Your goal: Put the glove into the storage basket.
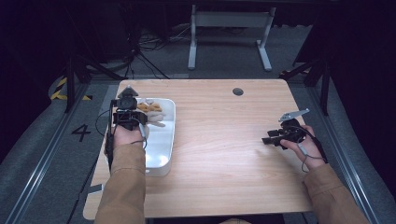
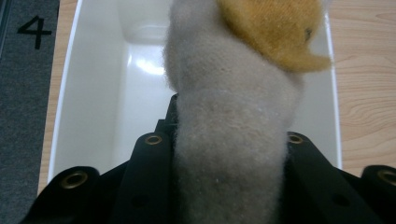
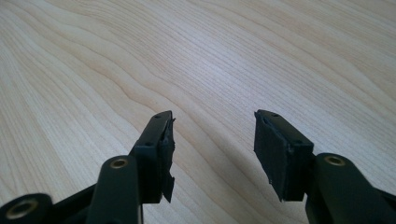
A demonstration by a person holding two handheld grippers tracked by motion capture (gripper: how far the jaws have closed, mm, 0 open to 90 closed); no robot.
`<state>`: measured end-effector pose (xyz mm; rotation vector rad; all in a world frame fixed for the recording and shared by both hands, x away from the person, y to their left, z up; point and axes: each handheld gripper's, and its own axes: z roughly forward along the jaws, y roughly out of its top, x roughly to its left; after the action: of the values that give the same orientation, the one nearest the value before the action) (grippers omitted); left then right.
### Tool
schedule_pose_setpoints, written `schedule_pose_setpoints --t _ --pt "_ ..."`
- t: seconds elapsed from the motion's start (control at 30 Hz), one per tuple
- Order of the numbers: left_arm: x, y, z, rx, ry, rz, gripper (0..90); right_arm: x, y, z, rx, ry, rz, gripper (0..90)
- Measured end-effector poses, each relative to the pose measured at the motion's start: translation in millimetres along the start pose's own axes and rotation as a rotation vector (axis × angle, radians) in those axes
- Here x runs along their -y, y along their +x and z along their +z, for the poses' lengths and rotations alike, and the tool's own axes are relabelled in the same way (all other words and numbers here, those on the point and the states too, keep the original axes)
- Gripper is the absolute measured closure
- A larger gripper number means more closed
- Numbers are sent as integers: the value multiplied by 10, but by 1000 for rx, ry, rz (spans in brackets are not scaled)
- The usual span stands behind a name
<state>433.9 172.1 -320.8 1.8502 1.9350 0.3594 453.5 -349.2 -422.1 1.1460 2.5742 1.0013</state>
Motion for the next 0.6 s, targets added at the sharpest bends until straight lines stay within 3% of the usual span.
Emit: schedule_pose_setpoints --t 0.6 --pt "161 97 334 -12 17 -50 695 13 -5 38 -2 12 3 483"
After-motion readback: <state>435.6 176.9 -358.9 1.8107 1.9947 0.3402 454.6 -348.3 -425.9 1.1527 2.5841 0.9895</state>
